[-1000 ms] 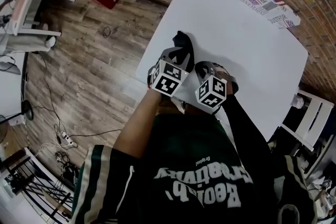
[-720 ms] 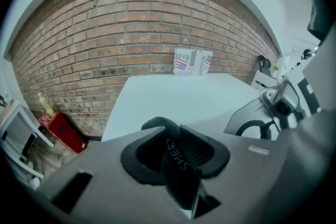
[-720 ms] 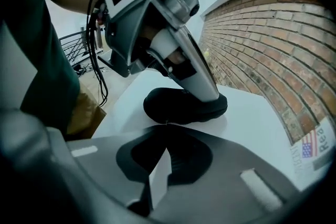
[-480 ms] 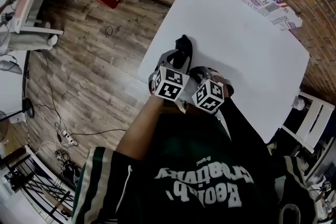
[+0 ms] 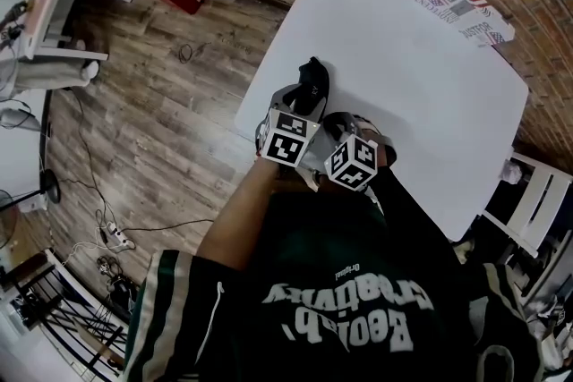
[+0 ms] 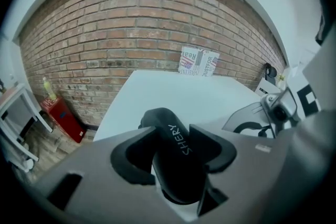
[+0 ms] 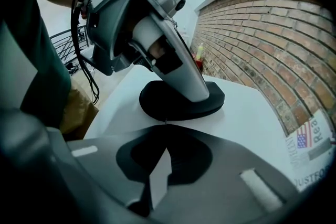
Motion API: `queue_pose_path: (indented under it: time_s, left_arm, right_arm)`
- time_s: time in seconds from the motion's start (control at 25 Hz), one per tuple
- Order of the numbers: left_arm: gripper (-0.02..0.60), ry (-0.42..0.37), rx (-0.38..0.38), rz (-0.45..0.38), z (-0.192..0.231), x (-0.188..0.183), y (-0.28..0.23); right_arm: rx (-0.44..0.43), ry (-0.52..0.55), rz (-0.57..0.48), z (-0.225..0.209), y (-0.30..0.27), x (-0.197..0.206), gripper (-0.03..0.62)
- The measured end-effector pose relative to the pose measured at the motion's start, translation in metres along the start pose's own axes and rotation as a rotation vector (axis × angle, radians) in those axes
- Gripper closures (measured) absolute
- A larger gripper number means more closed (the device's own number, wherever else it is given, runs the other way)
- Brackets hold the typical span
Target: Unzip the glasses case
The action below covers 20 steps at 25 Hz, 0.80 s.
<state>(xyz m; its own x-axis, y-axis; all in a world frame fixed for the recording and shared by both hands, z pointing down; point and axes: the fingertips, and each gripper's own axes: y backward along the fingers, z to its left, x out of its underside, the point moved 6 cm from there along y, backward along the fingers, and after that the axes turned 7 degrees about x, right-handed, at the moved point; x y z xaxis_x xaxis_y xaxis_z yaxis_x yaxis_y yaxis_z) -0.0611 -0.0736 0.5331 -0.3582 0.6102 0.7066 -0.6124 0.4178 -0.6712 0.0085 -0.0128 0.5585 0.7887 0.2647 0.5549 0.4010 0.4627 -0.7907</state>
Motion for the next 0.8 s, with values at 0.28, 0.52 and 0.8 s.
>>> queue_pose_path:
  time_s: [0.28,0.52,0.8]
  left_arm:
    - [0.374,-0.011,0.014,-0.001,0.0,-0.002,-0.001]
    - [0.374,0.001,0.027,0.019,0.002,-0.002,0.002]
    - [0.374,-0.002,0.042,0.021,0.003,-0.002,-0.002]
  right_arm:
    - [0.046,-0.031,0.026,-0.009,-0.002,0.002,0.58]
    - [0.059,-0.027,0.021,-0.018,-0.004,0.001,0.58]
    - [0.066,0.002,0.012,-0.031,-0.01,0.003,0.58]
